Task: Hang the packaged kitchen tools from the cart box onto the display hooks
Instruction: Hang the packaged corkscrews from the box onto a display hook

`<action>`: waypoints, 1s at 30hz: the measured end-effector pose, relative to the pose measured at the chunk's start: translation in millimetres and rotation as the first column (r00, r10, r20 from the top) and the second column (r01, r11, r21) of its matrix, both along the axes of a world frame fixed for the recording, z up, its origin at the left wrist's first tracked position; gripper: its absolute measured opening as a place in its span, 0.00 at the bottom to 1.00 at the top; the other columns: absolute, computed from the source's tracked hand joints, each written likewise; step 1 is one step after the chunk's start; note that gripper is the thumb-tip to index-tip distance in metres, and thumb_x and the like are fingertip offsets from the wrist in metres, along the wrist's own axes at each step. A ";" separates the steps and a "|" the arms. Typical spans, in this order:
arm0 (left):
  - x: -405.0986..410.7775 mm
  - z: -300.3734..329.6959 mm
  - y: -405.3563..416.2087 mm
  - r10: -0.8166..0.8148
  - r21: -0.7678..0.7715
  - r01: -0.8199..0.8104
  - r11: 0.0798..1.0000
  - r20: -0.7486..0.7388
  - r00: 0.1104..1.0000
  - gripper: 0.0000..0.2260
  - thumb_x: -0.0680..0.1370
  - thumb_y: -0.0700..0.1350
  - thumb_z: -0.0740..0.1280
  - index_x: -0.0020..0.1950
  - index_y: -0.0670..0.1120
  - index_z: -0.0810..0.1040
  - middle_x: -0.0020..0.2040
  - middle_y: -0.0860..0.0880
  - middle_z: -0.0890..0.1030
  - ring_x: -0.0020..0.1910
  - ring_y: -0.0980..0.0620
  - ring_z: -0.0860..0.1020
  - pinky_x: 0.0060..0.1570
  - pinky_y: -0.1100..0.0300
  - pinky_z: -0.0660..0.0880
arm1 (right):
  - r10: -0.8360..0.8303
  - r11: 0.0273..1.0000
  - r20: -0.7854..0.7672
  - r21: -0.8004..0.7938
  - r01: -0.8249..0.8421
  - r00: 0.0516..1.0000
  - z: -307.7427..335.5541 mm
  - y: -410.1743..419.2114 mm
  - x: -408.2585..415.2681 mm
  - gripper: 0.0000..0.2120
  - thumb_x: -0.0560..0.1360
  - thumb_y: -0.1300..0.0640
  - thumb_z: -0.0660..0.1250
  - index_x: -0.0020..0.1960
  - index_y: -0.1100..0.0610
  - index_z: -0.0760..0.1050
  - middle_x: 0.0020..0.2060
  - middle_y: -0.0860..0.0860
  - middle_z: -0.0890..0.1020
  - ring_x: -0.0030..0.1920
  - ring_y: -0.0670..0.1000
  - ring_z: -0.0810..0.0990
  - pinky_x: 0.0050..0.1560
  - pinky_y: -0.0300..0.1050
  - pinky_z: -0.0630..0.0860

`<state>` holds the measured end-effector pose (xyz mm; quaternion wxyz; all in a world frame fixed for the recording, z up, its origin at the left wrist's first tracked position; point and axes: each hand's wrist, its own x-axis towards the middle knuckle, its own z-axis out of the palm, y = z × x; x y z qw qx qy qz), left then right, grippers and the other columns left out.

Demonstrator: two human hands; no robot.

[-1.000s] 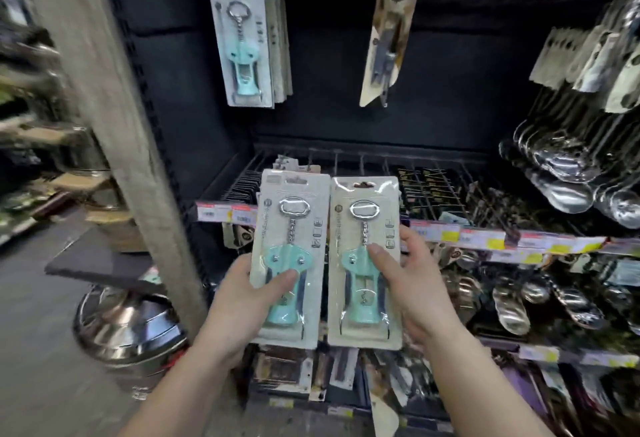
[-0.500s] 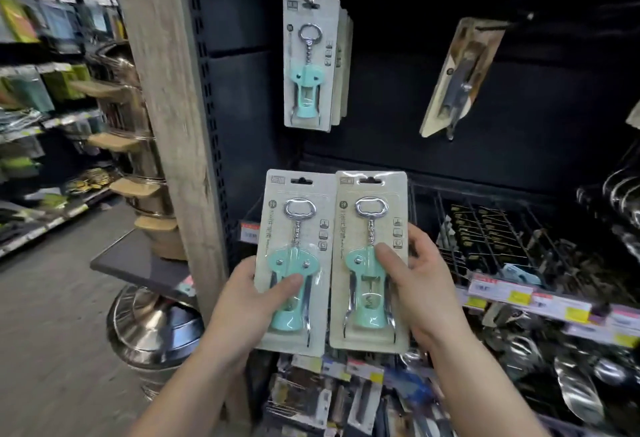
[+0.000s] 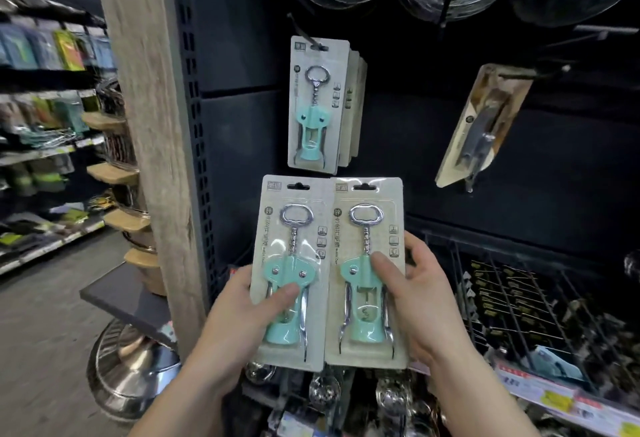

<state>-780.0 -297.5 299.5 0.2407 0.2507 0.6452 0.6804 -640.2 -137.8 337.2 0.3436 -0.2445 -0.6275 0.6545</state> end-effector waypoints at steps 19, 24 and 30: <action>-76.1 45.7 20.7 -0.018 0.106 0.018 0.994 0.002 1.000 0.22 0.65 0.50 0.74 0.58 0.47 0.78 0.50 0.47 0.87 0.49 0.45 0.86 0.56 0.40 0.80 | -0.155 0.987 -0.114 0.033 0.159 0.981 14.8 10.1 -58.5 0.18 0.77 0.60 0.68 0.62 0.43 0.74 0.46 0.51 0.87 0.46 0.53 0.87 0.51 0.56 0.81; -96.5 60.2 26.6 -0.028 0.151 0.036 0.988 -0.055 0.998 0.24 0.65 0.52 0.74 0.59 0.47 0.78 0.51 0.48 0.87 0.51 0.46 0.85 0.56 0.43 0.80 | -0.192 0.977 -0.129 0.067 0.201 0.973 21.5 4.4 -69.7 0.20 0.77 0.60 0.68 0.65 0.43 0.72 0.47 0.49 0.87 0.47 0.52 0.87 0.51 0.57 0.81; -106.7 72.6 30.9 -0.053 0.224 0.071 0.972 -0.085 0.995 0.24 0.66 0.51 0.73 0.60 0.44 0.78 0.53 0.46 0.87 0.53 0.46 0.85 0.51 0.51 0.78 | -0.215 0.968 -0.141 0.103 0.230 0.966 31.6 1.0 -76.7 0.20 0.78 0.60 0.68 0.65 0.42 0.73 0.48 0.49 0.87 0.48 0.52 0.87 0.52 0.58 0.81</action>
